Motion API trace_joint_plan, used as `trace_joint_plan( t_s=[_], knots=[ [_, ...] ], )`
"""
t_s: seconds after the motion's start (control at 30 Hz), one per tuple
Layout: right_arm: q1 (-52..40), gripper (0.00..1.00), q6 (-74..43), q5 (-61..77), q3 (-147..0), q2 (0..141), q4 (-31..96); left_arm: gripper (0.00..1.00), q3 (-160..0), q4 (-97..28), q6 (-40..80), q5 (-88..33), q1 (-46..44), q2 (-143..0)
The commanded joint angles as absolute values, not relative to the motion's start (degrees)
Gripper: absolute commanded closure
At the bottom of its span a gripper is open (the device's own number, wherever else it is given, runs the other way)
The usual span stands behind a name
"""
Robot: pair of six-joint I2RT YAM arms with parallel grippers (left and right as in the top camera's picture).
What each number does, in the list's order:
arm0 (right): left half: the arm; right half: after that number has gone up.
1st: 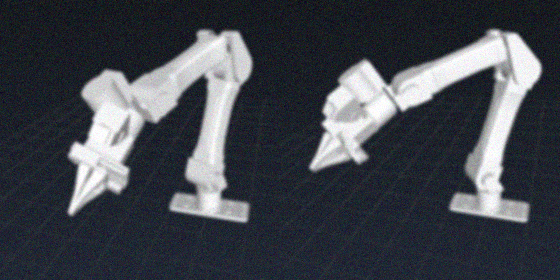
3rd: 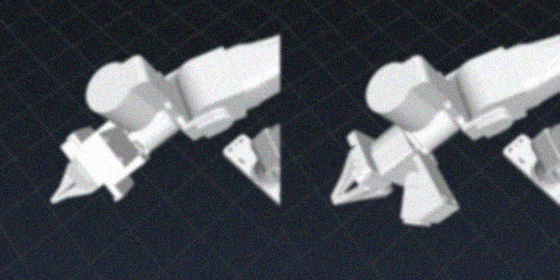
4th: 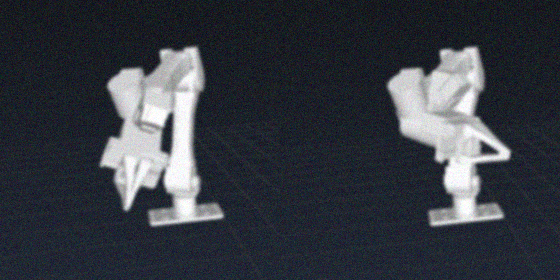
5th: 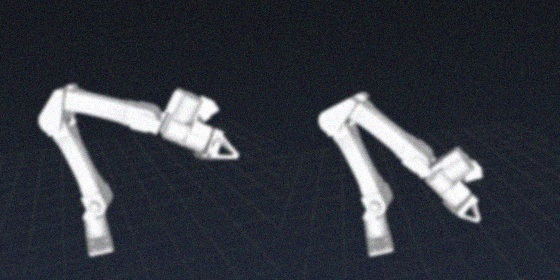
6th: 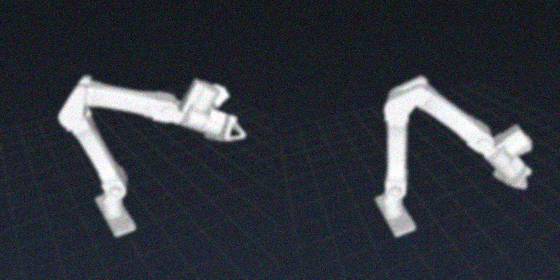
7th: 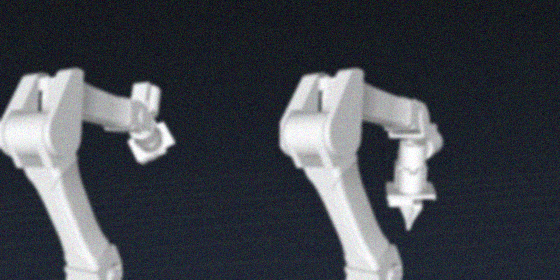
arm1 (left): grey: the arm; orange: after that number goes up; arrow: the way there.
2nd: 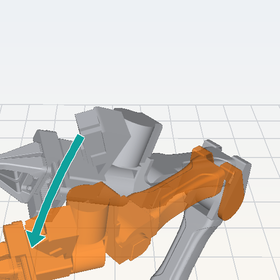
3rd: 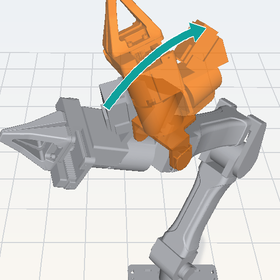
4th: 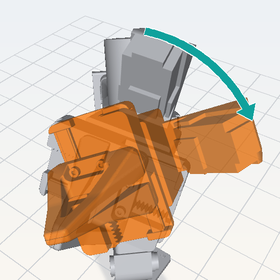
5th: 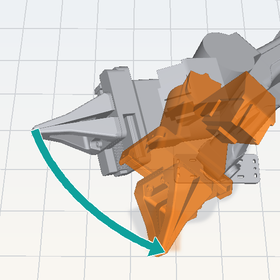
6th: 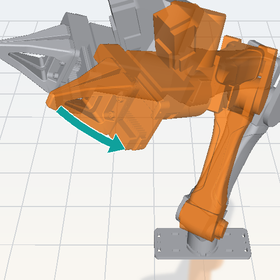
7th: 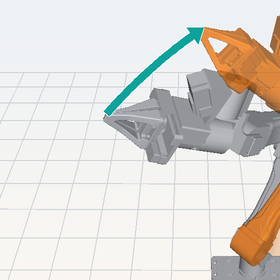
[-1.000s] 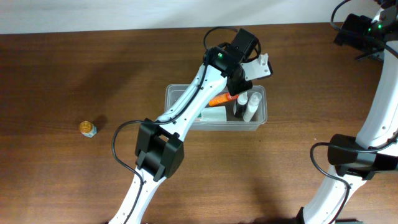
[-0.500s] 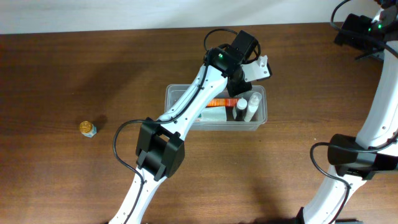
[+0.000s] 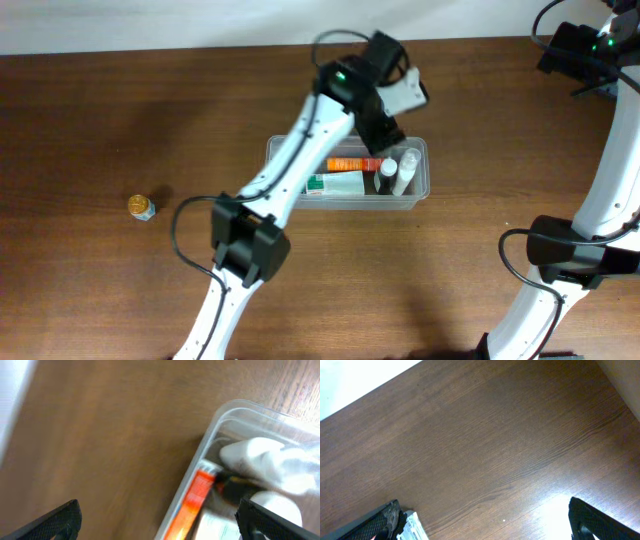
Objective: Pack container
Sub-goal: 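Move the left gripper back over the gold-lidded jar, then grasp the gold-lidded jar with the left gripper and lift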
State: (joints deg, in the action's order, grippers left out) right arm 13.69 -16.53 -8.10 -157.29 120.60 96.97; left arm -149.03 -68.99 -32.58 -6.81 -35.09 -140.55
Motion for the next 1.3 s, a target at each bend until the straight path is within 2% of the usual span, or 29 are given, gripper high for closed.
trace_joint_plan(
  t_s=[0.0, 0.2, 0.5, 0.7, 0.93, 1.27],
  knots=[
    [13.9, 0.02, -16.8, -8.6, -157.8, 120.0, 97.3, 0.01, -153.9, -71.2, -31.2, -7.0, -30.8, -132.1],
    [13.9, 0.02, -16.8, -8.6, -157.8, 120.0, 97.3, 0.01, -154.6, -78.1, -26.3, -7.0, -21.7, -124.6],
    [13.9, 0.02, -16.8, -8.6, -157.8, 120.0, 97.3, 0.01, -152.7, -94.9, -9.7, -7.0, -3.4, -123.5],
    [13.9, 0.02, -16.8, -8.6, -157.8, 120.0, 97.3, 0.01, -147.1, -96.7, -3.6, -7.0, 6.2, -123.5],
    [13.9, 0.02, -16.8, -8.6, -157.8, 120.0, 97.3, 0.01, -135.1, -96.7, -3.4, -5.0, 11.4, -123.5],
    [13.9, 0.02, -16.8, -8.6, -157.8, 120.0, 97.3, 0.01, -117.3, -90.7, -1.7, -1.7, 12.6, -123.5]
  ],
)
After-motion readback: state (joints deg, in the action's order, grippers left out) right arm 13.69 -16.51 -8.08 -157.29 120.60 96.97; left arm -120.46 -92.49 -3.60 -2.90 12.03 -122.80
